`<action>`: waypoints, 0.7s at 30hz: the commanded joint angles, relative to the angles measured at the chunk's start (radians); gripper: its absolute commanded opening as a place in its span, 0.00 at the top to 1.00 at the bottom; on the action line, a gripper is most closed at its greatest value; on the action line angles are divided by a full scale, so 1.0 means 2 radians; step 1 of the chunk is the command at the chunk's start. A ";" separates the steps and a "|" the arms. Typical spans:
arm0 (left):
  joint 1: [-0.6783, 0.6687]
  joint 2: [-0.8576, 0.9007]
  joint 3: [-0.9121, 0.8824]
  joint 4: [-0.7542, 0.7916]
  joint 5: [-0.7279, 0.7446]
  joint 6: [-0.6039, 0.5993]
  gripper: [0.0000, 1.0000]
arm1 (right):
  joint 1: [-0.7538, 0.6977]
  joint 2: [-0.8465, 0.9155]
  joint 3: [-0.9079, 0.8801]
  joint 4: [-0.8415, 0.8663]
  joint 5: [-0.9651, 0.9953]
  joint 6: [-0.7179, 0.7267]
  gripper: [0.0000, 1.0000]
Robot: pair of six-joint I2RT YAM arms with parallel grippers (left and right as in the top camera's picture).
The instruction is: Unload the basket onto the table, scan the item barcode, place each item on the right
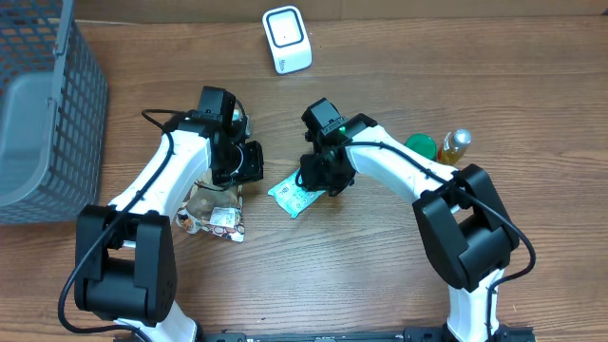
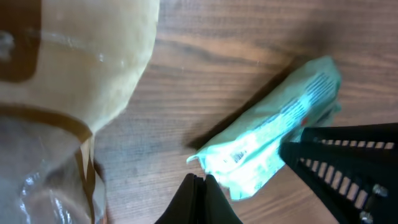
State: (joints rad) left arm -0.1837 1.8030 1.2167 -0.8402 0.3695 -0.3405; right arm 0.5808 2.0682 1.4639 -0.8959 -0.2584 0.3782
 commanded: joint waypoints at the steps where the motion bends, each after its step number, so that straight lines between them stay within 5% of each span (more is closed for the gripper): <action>1: -0.006 0.002 -0.002 -0.010 0.012 0.014 0.96 | -0.014 0.013 0.031 -0.027 -0.019 -0.032 0.69; 12: -0.037 0.005 -0.002 0.005 0.004 0.001 0.94 | -0.077 -0.007 0.069 -0.112 -0.029 -0.061 0.61; 21: -0.077 0.005 -0.002 0.029 -0.062 -0.028 0.92 | -0.092 -0.006 0.043 -0.086 -0.025 -0.074 0.50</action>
State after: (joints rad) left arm -0.3145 1.8030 1.2163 -0.7879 0.3199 -0.3496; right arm 0.3973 2.0804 1.5677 -1.0801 -0.3073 0.2489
